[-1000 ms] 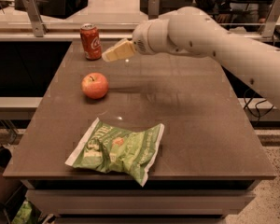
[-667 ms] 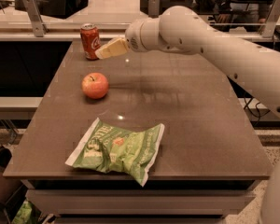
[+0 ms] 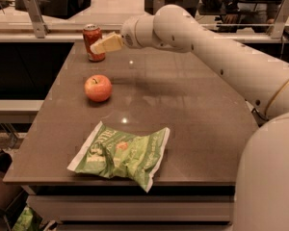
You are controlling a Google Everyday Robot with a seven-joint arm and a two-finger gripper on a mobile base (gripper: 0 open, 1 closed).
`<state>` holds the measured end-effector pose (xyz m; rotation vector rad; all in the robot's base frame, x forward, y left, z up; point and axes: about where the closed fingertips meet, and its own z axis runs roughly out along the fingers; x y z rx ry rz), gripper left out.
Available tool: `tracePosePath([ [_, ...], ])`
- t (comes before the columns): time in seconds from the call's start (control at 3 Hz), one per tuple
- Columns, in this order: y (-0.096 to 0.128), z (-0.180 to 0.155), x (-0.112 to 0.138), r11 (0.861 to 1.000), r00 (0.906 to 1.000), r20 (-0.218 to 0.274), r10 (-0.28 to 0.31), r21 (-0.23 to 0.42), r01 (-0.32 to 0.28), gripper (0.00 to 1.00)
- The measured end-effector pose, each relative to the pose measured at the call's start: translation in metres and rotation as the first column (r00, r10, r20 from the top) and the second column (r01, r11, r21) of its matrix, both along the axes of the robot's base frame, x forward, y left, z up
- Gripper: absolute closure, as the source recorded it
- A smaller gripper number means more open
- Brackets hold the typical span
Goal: Pick coke can
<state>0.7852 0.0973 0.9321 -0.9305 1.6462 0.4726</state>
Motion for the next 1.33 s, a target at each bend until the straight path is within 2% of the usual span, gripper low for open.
tracePosePath([
  [0.33,0.016,-0.002,0.015,0.999,0.9999,0.004,0.012,0.039,-0.012,0.0],
  [1.0,0.039,-0.03,0.046,0.993,0.9992,-0.032,-0.023,0.115,0.027,0.0],
  [1.33,0.046,-0.033,0.052,0.993,0.9993,-0.032,-0.019,0.114,0.023,0.0],
])
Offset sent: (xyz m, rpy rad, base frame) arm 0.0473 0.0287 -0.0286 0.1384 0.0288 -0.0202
